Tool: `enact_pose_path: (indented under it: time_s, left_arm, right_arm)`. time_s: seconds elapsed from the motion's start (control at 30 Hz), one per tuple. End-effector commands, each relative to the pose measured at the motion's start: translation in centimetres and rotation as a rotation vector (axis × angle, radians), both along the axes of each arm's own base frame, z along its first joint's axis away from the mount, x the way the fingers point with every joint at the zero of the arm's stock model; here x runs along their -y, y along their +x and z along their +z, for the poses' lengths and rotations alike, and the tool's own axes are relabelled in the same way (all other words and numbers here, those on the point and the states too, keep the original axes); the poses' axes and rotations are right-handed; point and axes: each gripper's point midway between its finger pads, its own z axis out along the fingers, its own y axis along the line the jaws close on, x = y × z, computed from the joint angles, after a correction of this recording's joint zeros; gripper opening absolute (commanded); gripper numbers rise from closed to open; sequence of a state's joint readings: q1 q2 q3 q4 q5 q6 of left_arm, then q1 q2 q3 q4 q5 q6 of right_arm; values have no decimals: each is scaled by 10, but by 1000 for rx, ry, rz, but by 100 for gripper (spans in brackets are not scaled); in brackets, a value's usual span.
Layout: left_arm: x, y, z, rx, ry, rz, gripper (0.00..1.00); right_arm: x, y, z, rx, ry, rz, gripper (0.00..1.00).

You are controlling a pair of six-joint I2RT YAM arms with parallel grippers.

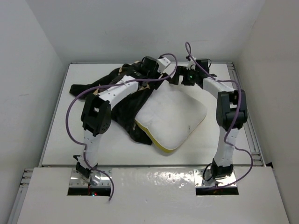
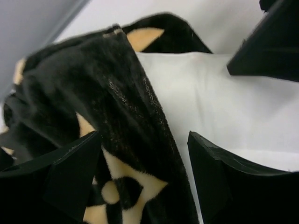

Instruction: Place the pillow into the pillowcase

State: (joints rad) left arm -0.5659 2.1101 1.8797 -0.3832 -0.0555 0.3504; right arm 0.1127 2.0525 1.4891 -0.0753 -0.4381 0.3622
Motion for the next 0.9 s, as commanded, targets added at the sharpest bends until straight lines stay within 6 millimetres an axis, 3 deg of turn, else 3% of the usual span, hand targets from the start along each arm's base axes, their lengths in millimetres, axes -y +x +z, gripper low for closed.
enact_pose_path:
  time_s: [0.0,0.07,0.2,0.23,0.3,0.33,0.37,0.4,0.43,0.47,0.5,0.53,0.57,0.6,0.63,0.67,0.73,0.77,0.87]
  left_arm:
    - [-1,11,-8,-6,-33,53,73]
    - [-6,11,-31,-33,-6,74,72]
    - [-25,17,-51,-16,63,129,66]
    - [-27,17,-54,-18,70,133,52]
    - [-24,13,-61,-48,72,89,37]
    - [-21,11,-63,-62,69,66,20]
    - [-12,5,-63,-83,53,10,13]
    - [-7,-4,-64,-107,59,-27,0]
    - [-3,-6,-55,-99,57,-49,0]
    - [8,-18,-49,-121,44,-122,0]
    - [12,-21,-43,-125,39,-152,0]
    - [27,-27,-24,-120,-10,-230,0]
    - [36,-34,-14,-110,-6,-301,0]
    - [42,-41,7,-101,-16,-352,0]
    - [56,-54,21,-96,-47,-445,0]
    - [66,-66,30,-75,-32,-521,0]
    - [83,-90,60,-62,-88,-647,0]
    - [90,-101,68,-54,-98,-704,0]
    - [104,-142,91,-67,-152,-869,0]
  right_arm:
    - [-37,-5,8,63,112,253,99]
    - [-47,-15,-11,37,124,312,98]
    - [-60,-34,-33,1,139,340,94]
    - [-66,-42,-36,-17,155,361,92]
    - [-70,-57,-41,-51,169,378,68]
    - [-71,-68,-42,-69,179,377,55]
    - [-70,-71,-39,-54,184,373,35]
    - [-66,-84,-47,-84,192,360,24]
    - [-64,-88,-43,-91,211,331,8]
    - [-60,-96,-35,-65,227,312,0]
    - [-60,-102,-29,-73,259,280,0]
    - [-60,-106,-22,-54,272,266,0]
    - [-67,-107,8,56,288,280,0]
    - [-68,-125,3,34,309,263,0]
    - [-73,-131,12,72,314,269,0]
    - [-87,-136,43,188,315,289,0]
    - [-96,-151,54,257,302,296,0]
    - [-108,-153,71,340,296,297,0]
    - [-113,-158,123,515,324,268,0]
